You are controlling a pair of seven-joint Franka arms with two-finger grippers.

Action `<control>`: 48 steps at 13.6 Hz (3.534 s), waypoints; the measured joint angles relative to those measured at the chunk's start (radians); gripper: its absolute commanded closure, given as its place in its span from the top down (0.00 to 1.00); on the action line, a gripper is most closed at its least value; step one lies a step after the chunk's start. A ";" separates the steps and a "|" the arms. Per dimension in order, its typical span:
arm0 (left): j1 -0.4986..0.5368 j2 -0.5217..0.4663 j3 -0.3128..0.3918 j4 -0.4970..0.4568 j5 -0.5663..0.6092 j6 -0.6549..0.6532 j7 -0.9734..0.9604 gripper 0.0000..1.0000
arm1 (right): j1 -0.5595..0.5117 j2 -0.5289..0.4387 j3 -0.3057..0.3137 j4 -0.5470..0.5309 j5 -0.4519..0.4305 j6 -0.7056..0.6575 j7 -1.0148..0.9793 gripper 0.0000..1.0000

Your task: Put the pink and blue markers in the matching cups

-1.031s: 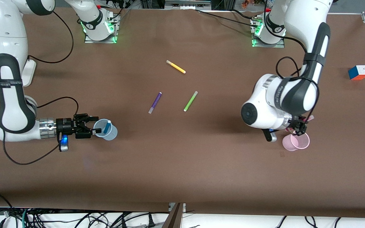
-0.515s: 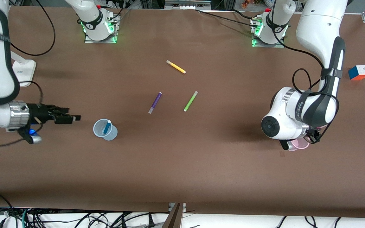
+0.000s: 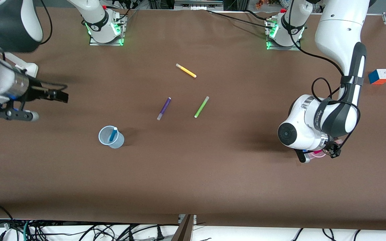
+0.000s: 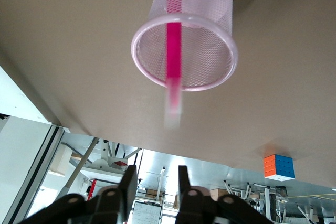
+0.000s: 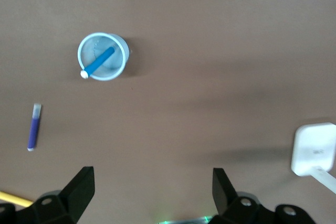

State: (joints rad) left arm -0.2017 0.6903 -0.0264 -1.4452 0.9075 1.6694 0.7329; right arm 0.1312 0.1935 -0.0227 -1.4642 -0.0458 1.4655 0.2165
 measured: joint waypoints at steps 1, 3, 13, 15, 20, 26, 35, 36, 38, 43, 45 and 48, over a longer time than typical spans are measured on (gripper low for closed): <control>-0.007 0.000 -0.001 0.000 0.000 -0.002 0.000 1.00 | -0.001 -0.023 -0.008 -0.001 -0.002 -0.030 -0.008 0.99; -0.023 0.000 -0.002 0.003 0.000 -0.024 -0.003 1.00 | -0.006 -0.055 -0.028 -0.002 -0.002 -0.053 -0.014 0.99; -0.028 -0.147 -0.008 0.244 -0.485 -0.195 -0.298 1.00 | -0.009 -0.080 -0.034 -0.011 -0.002 -0.114 -0.020 0.99; -0.027 -0.158 -0.006 0.320 -0.584 -0.254 -0.385 1.00 | -0.009 -0.099 -0.034 -0.032 -0.002 -0.098 -0.020 0.99; 0.062 -0.290 0.009 0.289 -0.813 -0.299 -0.588 1.00 | -0.040 -0.241 -0.034 -0.224 0.005 0.052 -0.021 0.99; 0.132 -0.560 0.010 -0.059 -0.878 -0.102 -0.789 1.00 | -0.114 -0.257 -0.025 -0.222 0.087 0.067 -0.039 0.99; 0.166 -0.700 -0.007 -0.307 -0.881 0.080 -0.835 1.00 | -0.114 -0.258 -0.003 -0.189 0.088 0.041 -0.039 0.99; 0.167 -0.701 -0.007 -0.306 -0.881 0.071 -0.835 1.00 | -0.114 -0.258 -0.001 -0.189 0.088 0.041 -0.039 0.99; 0.165 -0.701 -0.009 -0.306 -0.881 0.054 -0.834 1.00 | -0.114 -0.258 -0.001 -0.189 0.088 0.041 -0.039 0.99; 0.160 -0.701 -0.021 -0.292 -0.881 0.052 -0.834 1.00 | -0.114 -0.258 -0.001 -0.189 0.088 0.040 -0.039 0.99; 0.159 -0.701 -0.028 -0.285 -0.881 0.052 -0.834 1.00 | -0.114 -0.258 -0.001 -0.189 0.088 0.040 -0.039 0.99; 0.155 -0.700 -0.033 -0.283 -0.881 0.047 -0.834 1.00 | -0.114 -0.258 -0.001 -0.189 0.088 0.040 -0.039 0.99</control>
